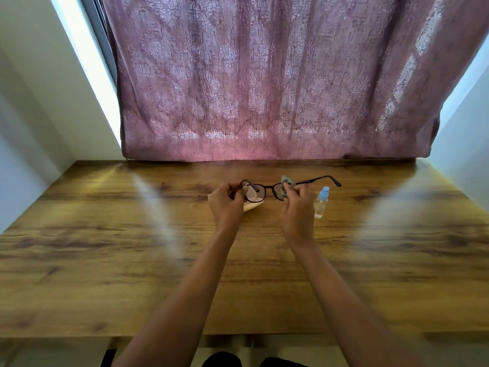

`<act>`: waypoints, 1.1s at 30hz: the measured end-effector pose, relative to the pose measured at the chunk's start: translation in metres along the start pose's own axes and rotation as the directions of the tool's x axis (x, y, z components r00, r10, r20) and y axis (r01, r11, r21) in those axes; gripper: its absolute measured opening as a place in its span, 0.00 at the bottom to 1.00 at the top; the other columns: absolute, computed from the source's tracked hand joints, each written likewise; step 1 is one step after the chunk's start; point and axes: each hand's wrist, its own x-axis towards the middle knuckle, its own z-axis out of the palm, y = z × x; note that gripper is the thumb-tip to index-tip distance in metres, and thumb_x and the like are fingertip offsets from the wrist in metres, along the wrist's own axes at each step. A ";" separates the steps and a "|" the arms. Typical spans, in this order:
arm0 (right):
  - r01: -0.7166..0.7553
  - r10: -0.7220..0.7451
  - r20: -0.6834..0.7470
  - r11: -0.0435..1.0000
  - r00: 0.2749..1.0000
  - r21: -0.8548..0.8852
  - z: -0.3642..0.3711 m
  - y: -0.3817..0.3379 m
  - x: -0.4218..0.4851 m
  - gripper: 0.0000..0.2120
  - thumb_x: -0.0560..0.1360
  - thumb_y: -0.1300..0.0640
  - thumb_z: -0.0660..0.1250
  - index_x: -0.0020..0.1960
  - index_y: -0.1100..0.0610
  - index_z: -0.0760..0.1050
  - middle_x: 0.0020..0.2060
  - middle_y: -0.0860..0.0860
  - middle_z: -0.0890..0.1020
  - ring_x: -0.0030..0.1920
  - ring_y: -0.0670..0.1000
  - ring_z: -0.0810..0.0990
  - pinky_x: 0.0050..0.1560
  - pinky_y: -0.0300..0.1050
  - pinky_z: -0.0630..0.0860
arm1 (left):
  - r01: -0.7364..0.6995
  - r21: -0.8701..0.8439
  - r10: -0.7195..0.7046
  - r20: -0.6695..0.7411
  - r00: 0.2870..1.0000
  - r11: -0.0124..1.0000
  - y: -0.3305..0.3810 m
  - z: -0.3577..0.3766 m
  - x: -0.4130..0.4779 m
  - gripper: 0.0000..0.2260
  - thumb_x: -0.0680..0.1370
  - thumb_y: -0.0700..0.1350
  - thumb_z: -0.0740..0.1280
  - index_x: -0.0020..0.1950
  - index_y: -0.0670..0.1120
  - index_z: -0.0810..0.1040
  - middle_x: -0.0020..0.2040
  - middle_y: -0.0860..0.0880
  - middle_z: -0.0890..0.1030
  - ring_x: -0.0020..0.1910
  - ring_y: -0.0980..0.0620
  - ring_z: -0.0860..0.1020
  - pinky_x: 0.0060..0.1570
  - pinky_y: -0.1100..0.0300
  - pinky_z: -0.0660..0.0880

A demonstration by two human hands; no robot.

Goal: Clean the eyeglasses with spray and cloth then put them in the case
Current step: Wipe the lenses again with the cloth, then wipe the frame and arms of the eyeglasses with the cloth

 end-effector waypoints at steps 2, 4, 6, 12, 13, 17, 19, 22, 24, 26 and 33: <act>0.043 -0.043 0.033 0.999 0.999 0.000 0.004 -0.006 -0.006 0.17 0.74 0.70 0.61 0.63 0.67 0.71 0.51 0.59 0.75 0.51 0.55 0.74 0.53 0.41 0.72 | -0.005 0.002 0.005 -0.010 1.000 1.000 0.000 0.000 0.001 0.05 0.73 0.35 0.68 0.47 0.40 0.81 0.40 0.48 0.82 0.38 0.56 0.80 0.40 0.67 0.79; 0.091 -0.091 0.054 0.996 0.994 0.008 0.004 -0.004 -0.014 0.17 0.74 0.70 0.61 0.62 0.67 0.72 0.49 0.59 0.75 0.50 0.55 0.75 0.51 0.40 0.72 | -0.008 0.012 0.008 -0.019 1.000 1.000 -0.001 -0.001 0.003 0.05 0.73 0.36 0.69 0.47 0.41 0.82 0.38 0.49 0.81 0.35 0.60 0.78 0.35 0.72 0.76; 0.092 -0.093 0.054 0.996 0.994 0.014 -0.001 0.005 -0.016 0.16 0.73 0.72 0.62 0.61 0.67 0.73 0.48 0.59 0.75 0.49 0.56 0.75 0.50 0.40 0.73 | -0.006 0.009 0.006 -0.021 1.000 1.000 -0.003 -0.002 0.003 0.04 0.73 0.36 0.69 0.45 0.42 0.82 0.37 0.50 0.81 0.34 0.62 0.77 0.34 0.74 0.75; 0.005 -0.005 0.034 1.000 0.999 -0.006 0.007 0.003 0.001 0.19 0.73 0.72 0.60 0.64 0.65 0.71 0.49 0.59 0.74 0.50 0.56 0.74 0.51 0.48 0.76 | 0.005 0.014 -0.005 0.001 1.000 1.000 -0.002 -0.001 0.004 0.04 0.73 0.35 0.68 0.45 0.42 0.81 0.38 0.48 0.82 0.38 0.54 0.81 0.37 0.68 0.79; 0.023 -0.023 0.050 1.000 0.998 0.011 0.010 -0.001 0.000 0.19 0.74 0.72 0.60 0.64 0.64 0.71 0.50 0.58 0.74 0.51 0.55 0.74 0.52 0.47 0.76 | 0.007 0.011 -0.007 0.000 1.000 1.000 -0.003 -0.001 0.005 0.04 0.73 0.35 0.69 0.45 0.42 0.81 0.39 0.48 0.83 0.38 0.53 0.81 0.39 0.65 0.79; 0.038 -0.041 0.040 0.997 0.998 0.073 0.008 0.001 -0.006 0.14 0.73 0.70 0.62 0.57 0.63 0.77 0.48 0.55 0.74 0.48 0.52 0.75 0.48 0.38 0.73 | 0.025 0.038 -0.024 -0.024 0.999 0.999 -0.004 -0.005 0.009 0.03 0.72 0.37 0.70 0.44 0.43 0.81 0.40 0.47 0.84 0.40 0.50 0.82 0.41 0.58 0.80; -0.005 0.003 0.025 0.996 1.000 0.084 0.006 0.006 -0.005 0.12 0.72 0.71 0.62 0.53 0.64 0.78 0.46 0.54 0.74 0.45 0.50 0.74 0.44 0.39 0.74 | 0.033 0.055 -0.032 -0.022 0.999 0.998 -0.002 -0.006 0.009 0.03 0.72 0.38 0.71 0.42 0.45 0.81 0.38 0.49 0.83 0.39 0.51 0.82 0.40 0.59 0.80; -0.140 0.138 0.021 0.981 0.990 0.137 0.004 0.011 -0.002 0.11 0.72 0.71 0.63 0.52 0.64 0.79 0.46 0.56 0.75 0.45 0.52 0.75 0.42 0.37 0.71 | 0.044 0.054 -0.045 0.018 0.999 0.998 0.005 -0.007 0.009 0.04 0.71 0.40 0.72 0.39 0.47 0.80 0.36 0.47 0.83 0.35 0.52 0.82 0.37 0.61 0.80; -0.299 0.297 0.041 0.930 0.954 0.214 0.003 0.016 0.000 0.11 0.73 0.69 0.64 0.53 0.63 0.78 0.49 0.58 0.76 0.47 0.53 0.77 0.43 0.37 0.71 | 0.049 0.065 -0.052 0.054 0.997 0.997 0.013 -0.010 0.011 0.03 0.70 0.41 0.73 0.39 0.46 0.80 0.34 0.47 0.83 0.33 0.53 0.81 0.35 0.64 0.78; -0.481 0.472 0.107 0.821 0.875 0.308 0.001 0.021 0.001 0.11 0.74 0.66 0.64 0.55 0.61 0.78 0.51 0.57 0.78 0.46 0.51 0.78 0.40 0.34 0.72 | 0.029 0.090 -0.037 0.084 0.996 0.996 0.020 -0.013 0.015 0.03 0.70 0.41 0.73 0.40 0.45 0.81 0.33 0.46 0.83 0.33 0.52 0.82 0.36 0.63 0.78; -0.645 0.690 0.170 0.520 0.704 0.559 -0.018 0.022 0.001 0.10 0.75 0.63 0.64 0.54 0.62 0.78 0.45 0.53 0.80 0.43 0.49 0.78 0.38 0.37 0.71 | -0.204 0.317 0.179 0.107 0.978 0.926 0.034 -0.011 0.022 0.04 0.70 0.44 0.74 0.38 0.49 0.80 0.37 0.55 0.76 0.33 0.55 0.77 0.40 0.59 0.74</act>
